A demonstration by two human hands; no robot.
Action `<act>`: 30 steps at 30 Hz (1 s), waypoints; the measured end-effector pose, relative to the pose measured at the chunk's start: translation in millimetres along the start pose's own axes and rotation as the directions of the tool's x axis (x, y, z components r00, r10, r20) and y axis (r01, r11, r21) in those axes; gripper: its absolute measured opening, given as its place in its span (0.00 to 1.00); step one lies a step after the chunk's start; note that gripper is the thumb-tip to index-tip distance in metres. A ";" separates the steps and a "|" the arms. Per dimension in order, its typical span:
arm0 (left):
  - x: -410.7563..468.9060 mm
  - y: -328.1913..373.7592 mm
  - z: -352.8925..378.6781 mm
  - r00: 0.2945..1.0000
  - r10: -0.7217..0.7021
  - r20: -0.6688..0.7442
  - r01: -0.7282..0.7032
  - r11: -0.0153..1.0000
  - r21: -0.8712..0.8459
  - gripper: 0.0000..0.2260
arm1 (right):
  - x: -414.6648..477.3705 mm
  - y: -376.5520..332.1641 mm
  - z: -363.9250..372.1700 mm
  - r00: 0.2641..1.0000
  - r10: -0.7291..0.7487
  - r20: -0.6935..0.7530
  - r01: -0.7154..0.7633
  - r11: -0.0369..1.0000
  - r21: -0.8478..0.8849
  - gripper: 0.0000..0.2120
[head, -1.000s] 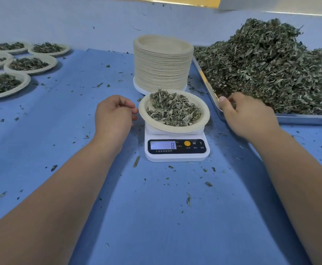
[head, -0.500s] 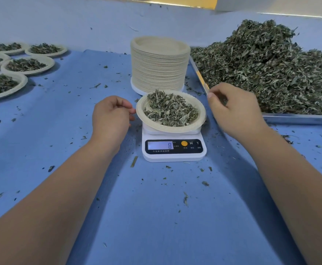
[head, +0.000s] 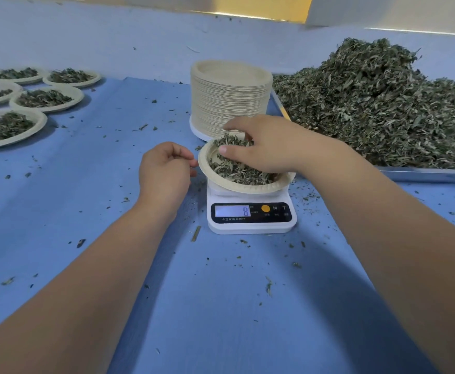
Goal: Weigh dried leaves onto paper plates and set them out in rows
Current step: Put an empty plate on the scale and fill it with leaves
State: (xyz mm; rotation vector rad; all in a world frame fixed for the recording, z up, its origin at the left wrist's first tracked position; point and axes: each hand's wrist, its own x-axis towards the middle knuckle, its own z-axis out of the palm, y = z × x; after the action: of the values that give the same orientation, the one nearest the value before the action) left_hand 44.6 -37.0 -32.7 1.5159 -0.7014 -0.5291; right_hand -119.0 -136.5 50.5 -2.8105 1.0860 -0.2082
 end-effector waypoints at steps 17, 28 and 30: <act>0.5 -0.5 1.8 1.000 0.006 0.020 -0.007 1.000 0.003 0.15 | 10.1 12.0 -6.8 0.895 0.139 -0.425 0.063 0.902 0.427 0.05; -1.4 0.2 0.4 1.000 0.007 0.019 -0.007 1.000 0.001 0.14 | -4.4 29.6 -9.6 0.866 0.209 -0.453 0.098 0.819 0.565 0.07; -1.3 0.4 0.3 1.000 0.004 0.016 -0.004 1.000 0.002 0.14 | -8.7 41.0 -10.8 0.836 0.266 -0.480 0.068 0.817 0.572 0.06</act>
State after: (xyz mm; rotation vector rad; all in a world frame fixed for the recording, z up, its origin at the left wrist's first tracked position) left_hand 43.4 -36.3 -32.5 1.5138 -0.7170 -0.5379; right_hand -154.3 -161.4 53.8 -2.1665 1.0269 -1.1723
